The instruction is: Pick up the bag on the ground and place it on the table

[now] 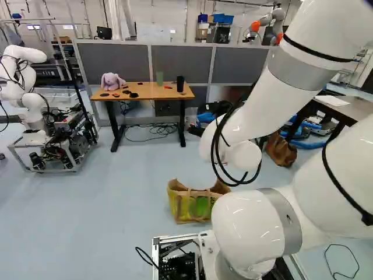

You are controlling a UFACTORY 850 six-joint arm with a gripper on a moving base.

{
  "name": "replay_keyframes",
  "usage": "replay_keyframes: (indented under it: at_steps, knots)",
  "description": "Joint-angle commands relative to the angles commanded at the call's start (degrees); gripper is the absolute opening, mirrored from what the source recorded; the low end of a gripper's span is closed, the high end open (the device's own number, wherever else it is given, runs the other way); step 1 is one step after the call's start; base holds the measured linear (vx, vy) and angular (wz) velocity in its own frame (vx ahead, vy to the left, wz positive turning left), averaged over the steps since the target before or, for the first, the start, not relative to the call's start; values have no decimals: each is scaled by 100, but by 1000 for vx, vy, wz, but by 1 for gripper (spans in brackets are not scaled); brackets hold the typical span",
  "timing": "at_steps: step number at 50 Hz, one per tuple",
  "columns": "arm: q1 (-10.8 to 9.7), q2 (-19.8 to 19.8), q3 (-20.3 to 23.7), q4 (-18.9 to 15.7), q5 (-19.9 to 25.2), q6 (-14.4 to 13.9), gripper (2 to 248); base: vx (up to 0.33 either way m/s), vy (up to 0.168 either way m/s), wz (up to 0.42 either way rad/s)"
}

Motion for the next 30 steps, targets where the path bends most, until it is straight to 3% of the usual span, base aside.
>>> replay_keyframes:
  at_steps: [9,23,30]
  knots:
    - [0,0,0,0,0,0,247,155,-1,-14]
    - [0,-4,-3,0,-16,0,247,2,-2,-1]
    - [0,-105,-89,0,-240,0,247,0,0,0]
